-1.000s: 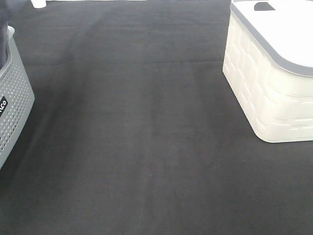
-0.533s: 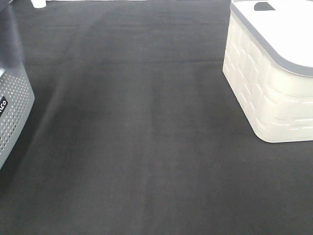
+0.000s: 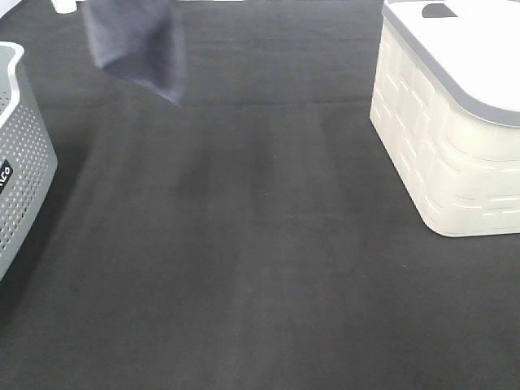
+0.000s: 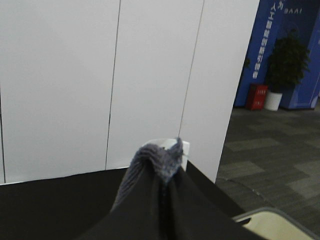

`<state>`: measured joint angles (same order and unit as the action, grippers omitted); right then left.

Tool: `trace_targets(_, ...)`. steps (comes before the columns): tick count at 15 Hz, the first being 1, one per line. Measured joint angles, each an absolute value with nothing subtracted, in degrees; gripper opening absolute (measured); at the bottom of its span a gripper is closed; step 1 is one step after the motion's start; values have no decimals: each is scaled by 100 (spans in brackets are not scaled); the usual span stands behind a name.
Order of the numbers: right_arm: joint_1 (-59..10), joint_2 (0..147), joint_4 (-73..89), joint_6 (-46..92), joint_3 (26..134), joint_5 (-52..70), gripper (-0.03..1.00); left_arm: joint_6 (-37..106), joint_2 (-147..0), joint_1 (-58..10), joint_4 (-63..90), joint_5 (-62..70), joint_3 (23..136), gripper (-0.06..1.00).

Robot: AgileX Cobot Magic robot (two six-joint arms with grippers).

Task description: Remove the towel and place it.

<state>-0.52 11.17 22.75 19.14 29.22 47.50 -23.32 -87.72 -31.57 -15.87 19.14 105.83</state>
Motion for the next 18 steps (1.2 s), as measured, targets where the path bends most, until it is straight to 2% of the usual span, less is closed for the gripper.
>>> trace_targets(3,-52,1513,2727,2636,2922,4188,74,-1816,-8932,-3386,-1513,2372,10583,0)
trace_targets(6,-52,2292,4263,4996,2922,4148,74,-997,-8990,-3524,-1192,3191,10583,0)
trace_targets(9,-52,3254,5667,6732,2922,4314,72,-178,-9064,-3552,-716,3724,10411,0)
trace_targets(14,-52,4120,5976,7259,2911,4274,71,-384,-9116,-3816,-722,3564,8944,0)
trace_targets(18,-52,4251,7426,8909,2063,3919,70,-1094,-9116,-3976,-1220,3317,8789,0)
